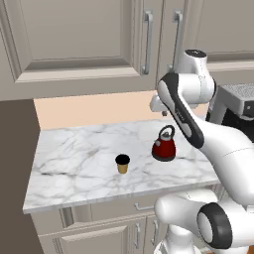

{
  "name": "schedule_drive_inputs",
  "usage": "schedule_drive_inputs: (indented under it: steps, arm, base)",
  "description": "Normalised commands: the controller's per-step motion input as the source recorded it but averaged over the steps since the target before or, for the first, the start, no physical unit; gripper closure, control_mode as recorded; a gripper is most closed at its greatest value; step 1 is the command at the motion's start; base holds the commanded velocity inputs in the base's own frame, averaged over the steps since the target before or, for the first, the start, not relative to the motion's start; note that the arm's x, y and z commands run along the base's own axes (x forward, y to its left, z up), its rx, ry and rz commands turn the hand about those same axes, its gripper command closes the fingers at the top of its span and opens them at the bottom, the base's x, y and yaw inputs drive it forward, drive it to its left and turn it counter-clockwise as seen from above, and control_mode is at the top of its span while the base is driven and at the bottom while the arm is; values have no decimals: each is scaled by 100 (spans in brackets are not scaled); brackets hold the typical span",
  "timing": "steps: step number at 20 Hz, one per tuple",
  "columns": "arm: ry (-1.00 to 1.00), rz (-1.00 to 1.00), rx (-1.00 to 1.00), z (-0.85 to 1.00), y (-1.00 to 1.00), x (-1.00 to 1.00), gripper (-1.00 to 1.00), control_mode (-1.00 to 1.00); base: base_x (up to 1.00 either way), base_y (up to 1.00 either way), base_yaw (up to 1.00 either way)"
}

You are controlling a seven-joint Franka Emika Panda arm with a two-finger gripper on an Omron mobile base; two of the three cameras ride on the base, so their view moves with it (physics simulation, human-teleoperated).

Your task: Pick the pan from the cabinet and place it on the stove. Then turn on the stove burner for the pan.

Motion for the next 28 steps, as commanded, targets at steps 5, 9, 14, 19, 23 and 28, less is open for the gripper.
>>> schedule_drive_inputs:
  steps: [5,9,14,19,23,28]
  arm:
    - [-12,0,-1,2,2,-26,-100,-100]
    - [-39,-2,0,4,1,-53,-100,-100]
    - [-46,-3,0,34,0,-24,-100,-100]
    - [-33,-1,0,50,5,0,-100,-100]
    - [-34,0,0,58,1,0,-100,-100]
    - [-38,0,-2,57,0,0,-100,-100]
  base:
    - [0,0,0]
    - [0,0,0]
    - [0,0,0]
    - [0,0,0]
    - [0,0,0]
    - [0,0,0]
